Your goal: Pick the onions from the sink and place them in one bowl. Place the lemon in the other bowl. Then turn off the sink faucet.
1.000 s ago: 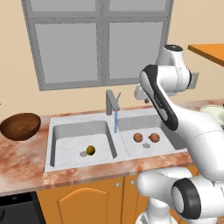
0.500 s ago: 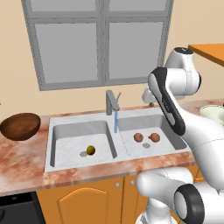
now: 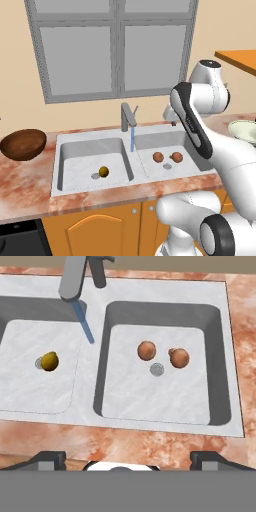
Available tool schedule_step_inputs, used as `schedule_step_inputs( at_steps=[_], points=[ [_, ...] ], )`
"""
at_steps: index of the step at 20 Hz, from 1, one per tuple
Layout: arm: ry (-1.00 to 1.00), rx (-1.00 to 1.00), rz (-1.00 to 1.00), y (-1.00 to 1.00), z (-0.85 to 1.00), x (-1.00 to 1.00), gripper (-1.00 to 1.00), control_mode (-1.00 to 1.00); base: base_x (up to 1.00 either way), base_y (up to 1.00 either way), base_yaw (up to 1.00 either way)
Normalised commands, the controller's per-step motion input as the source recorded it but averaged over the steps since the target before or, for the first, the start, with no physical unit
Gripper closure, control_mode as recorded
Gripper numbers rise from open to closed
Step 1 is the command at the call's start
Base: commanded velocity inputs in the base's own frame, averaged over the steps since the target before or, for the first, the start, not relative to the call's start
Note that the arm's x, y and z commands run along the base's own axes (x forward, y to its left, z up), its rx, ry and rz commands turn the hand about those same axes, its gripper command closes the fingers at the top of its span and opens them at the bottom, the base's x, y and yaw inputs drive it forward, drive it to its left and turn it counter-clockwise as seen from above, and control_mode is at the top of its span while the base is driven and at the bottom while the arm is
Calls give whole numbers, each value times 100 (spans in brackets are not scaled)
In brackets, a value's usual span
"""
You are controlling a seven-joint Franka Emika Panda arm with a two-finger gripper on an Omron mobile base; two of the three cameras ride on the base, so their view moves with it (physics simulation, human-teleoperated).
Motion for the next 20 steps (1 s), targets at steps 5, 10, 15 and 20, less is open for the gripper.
schedule_step_inputs(
  at_steps=[5,10,15,20],
  points=[
    [0,0,0,0,-23,0,-100,-100,0,0,0],
    [0,0,0,-1,-40,0,-100,-100,0,0,0],
    [0,0,0,-7,-47,0,-100,-100,0,0,0],
    [0,0,0,-8,-43,0,-100,-100,0,0,0]
  ],
)
